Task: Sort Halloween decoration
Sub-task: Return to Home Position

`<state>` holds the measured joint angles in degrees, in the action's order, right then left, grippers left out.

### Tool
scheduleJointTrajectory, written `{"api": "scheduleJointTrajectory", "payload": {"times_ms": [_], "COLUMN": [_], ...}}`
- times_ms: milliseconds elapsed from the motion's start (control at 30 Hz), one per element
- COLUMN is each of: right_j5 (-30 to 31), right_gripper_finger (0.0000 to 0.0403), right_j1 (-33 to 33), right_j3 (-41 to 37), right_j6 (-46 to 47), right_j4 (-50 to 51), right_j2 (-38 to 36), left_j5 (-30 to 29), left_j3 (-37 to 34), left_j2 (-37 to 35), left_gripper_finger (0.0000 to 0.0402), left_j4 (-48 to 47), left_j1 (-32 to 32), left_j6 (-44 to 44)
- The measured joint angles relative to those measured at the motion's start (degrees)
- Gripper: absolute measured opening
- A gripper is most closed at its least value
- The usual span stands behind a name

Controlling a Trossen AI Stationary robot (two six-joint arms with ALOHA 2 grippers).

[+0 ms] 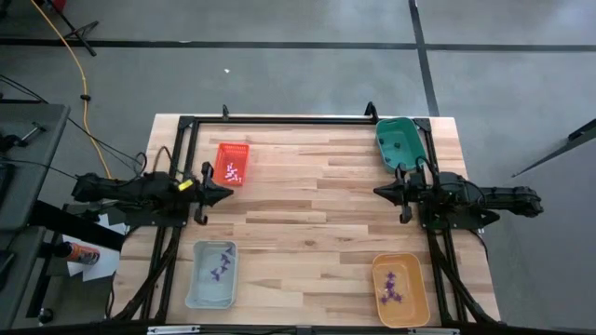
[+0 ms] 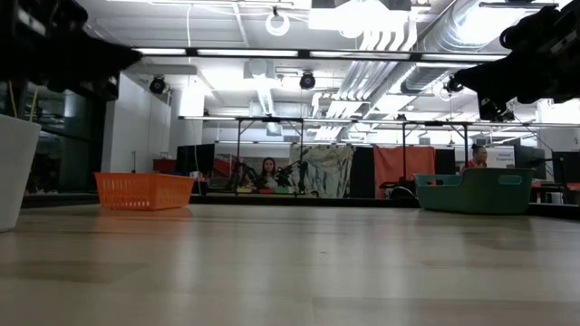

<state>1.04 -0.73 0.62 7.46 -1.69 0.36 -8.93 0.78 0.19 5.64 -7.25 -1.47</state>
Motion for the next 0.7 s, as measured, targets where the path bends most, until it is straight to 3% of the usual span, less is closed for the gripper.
{"api": "scheduleJointTrajectory", "payload": {"times_ms": [100, 300, 700], "right_j5": [0.0, 0.0, 0.0], "right_gripper_finger": [0.0, 0.0, 0.0], "right_j1": [0.0, 0.0, 0.0], "right_j3": [0.0, 0.0, 0.0], "right_j6": [0.0, 0.0, 0.0], "right_j4": [0.0, 0.3, 0.7], "right_j2": [0.0, 0.0, 0.0], "left_j5": [-0.2, 2.6, 2.4], "left_j3": [-0.1, 0.0, 0.0], "left_j2": [0.0, 0.0, 0.8], "left_gripper_finger": [0.0, 0.0, 0.0], "left_j4": [-3.9, -4.1, -4.1], "left_j1": [0.0, 0.0, 0.0], "left_j6": [0.7, -1.4, -4.0]}}
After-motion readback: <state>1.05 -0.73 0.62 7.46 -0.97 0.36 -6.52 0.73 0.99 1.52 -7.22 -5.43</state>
